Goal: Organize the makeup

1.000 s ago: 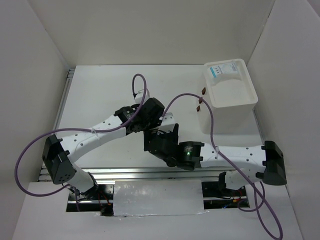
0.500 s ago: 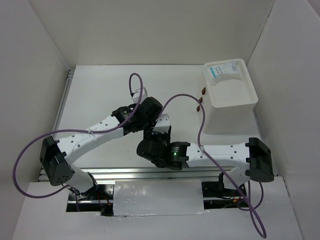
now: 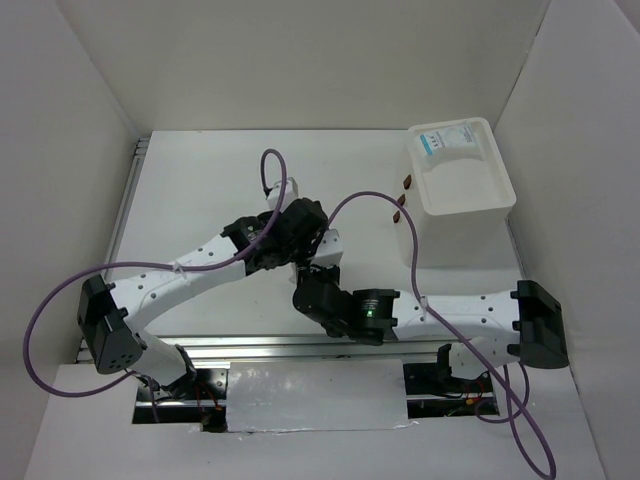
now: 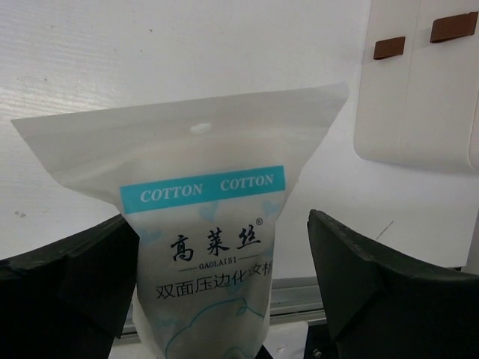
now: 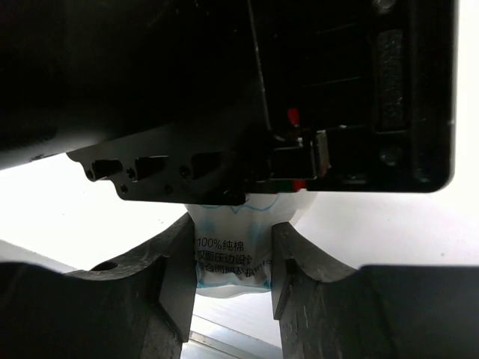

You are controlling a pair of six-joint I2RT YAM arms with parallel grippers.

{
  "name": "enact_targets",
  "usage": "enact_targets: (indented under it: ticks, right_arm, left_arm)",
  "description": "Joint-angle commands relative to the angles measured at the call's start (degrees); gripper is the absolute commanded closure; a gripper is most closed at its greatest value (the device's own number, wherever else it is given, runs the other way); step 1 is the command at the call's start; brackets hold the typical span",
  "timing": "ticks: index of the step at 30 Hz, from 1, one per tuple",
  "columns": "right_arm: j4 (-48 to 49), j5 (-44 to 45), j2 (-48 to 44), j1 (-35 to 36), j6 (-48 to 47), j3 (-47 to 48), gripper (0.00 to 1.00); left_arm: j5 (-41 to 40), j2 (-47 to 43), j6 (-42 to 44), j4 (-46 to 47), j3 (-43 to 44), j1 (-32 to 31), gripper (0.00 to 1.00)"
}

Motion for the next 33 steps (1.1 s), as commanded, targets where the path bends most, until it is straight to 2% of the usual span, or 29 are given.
enact_targets:
  ticks: [1, 9, 13, 18, 23, 24, 25, 29, 33]
  right_arm:
    - [5.0, -0.2, -3.5, -0.5, -1.1, -0.7, 0.62]
    - [2.9, 0.1, -4.9, -0.3, 0.1, -0.8, 0.62]
    - [-2.2, 2.0, -5.6, -0.5, 1.6, 1.4, 0.62]
    - [-12.2, 5.0, -9.5, -4.7, 4.3, 9.1, 0.62]
    - [-25.8, 2.6, -11.5, -21.2, 8.5, 20.8, 0.62]
    - [-27.9, 3.0, -11.2, -24.0, 9.7, 22.7, 0.62]
    - [-31.1, 3.2, -11.1, -26.4, 10.4, 24.5, 0.62]
    - [-34.1, 4.7, -9.6, -39.9, 13.1, 31.4, 0.64]
    - [-37.5, 4.5, -5.5, -48.1, 16.8, 36.8, 0.66]
  left_arm:
    - [-3.0, -1.0, 0.6, -3.0, 5.5, -1.0, 0.01]
    - [-10.0, -1.3, 1.2, -11.1, 22.4, -0.1, 0.01]
    - [-15.2, -5.3, -0.6, -13.6, 25.1, 0.3, 0.01]
    - [-20.1, -18.0, -2.6, -13.4, 12.5, 0.3, 0.01]
    - [-18.9, -27.2, -0.2, -15.6, -0.1, 0.3, 0.01]
    - [-18.2, -27.8, 1.3, -15.2, -3.9, 0.3, 0.01]
    - [-16.3, -28.1, 2.6, -15.1, -5.3, 0.2, 0.01]
    - [-13.2, -27.3, 5.8, -19.0, -8.9, 0.3, 0.01]
    - [-10.4, -29.3, 9.7, -18.4, -12.2, 0.3, 0.01]
